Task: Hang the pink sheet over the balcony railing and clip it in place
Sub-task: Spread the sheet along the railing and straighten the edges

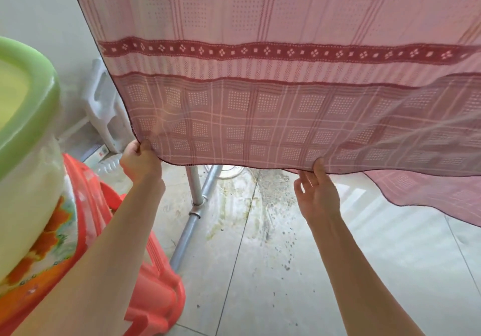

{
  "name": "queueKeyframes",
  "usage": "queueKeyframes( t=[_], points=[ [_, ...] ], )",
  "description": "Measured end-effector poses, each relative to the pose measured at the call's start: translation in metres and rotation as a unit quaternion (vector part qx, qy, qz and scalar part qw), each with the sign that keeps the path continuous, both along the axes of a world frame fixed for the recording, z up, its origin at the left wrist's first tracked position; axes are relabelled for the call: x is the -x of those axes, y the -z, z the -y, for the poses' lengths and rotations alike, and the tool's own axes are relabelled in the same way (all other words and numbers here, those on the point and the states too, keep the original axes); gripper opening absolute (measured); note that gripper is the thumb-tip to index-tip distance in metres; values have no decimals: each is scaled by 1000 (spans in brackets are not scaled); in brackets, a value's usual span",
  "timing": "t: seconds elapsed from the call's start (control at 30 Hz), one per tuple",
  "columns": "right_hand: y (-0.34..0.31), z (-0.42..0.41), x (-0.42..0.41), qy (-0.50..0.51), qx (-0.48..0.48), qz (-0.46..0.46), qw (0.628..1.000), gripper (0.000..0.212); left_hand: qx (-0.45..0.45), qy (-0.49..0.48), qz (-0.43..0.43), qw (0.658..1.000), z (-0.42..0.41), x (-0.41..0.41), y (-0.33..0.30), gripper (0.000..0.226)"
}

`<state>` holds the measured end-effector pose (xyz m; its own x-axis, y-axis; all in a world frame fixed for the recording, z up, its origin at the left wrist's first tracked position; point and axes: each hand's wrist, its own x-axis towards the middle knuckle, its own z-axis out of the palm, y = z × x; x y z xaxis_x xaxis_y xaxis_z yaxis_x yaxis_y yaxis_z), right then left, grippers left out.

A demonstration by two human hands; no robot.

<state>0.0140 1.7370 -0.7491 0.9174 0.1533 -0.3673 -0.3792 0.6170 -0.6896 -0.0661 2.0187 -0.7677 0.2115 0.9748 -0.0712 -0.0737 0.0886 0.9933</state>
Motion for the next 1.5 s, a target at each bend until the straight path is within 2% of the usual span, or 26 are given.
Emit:
queueKeyframes(
  t=[0.13,0.37,0.53,0.6,0.67,0.73,0.77,0.8,0.83,0.9,0.93,1.1,1.2,1.5],
  points=[
    [13,-10,-3,5,25,-1,1000,8,-13,9,9,1000,-6,-3,0,25],
    [30,-29,-4,4,38,-47,998,8,-55,-51,13,997,-5,-8,-11,36],
    [28,-23,-16,-2,60,-56,997,9,-65,-49,-25,996,5,-9,-13,34],
    [21,-20,-27,-11,17,-52,998,7,-59,-46,-21,997,10,-10,-13,27],
    [12,-17,-35,-5,-74,-45,996,25,-53,-40,-15,998,14,-9,-12,19],
    [9,-16,-44,-7,-147,-25,989,45,-44,-36,-1,998,15,-8,-10,20],
    [4,-15,-47,4,-191,-63,979,49,-38,-35,6,999,15,-7,-9,19],
    [2,-14,-55,6,-218,-99,971,47,-33,-33,13,999,14,-7,-8,19],
    [4,-17,-57,-10,-242,-96,965,35,-32,-30,19,999,13,-6,-7,23],
    [8,-8,-50,-32,-237,-19,971,7,-28,-19,31,999,11,-5,-6,35],
    [6,-3,-45,-26,-245,-2,969,5,-24,-13,38,999,10,-4,-5,37],
    [8,5,-35,36,-236,-18,971,11,8,4,67,998,8,-6,-6,33],
    [14,7,-28,50,-269,-29,962,14,73,5,119,990,13,-11,-10,33],
    [11,14,-5,-18,-241,-21,970,19,102,-3,154,983,2,-13,-17,33]
  ],
)
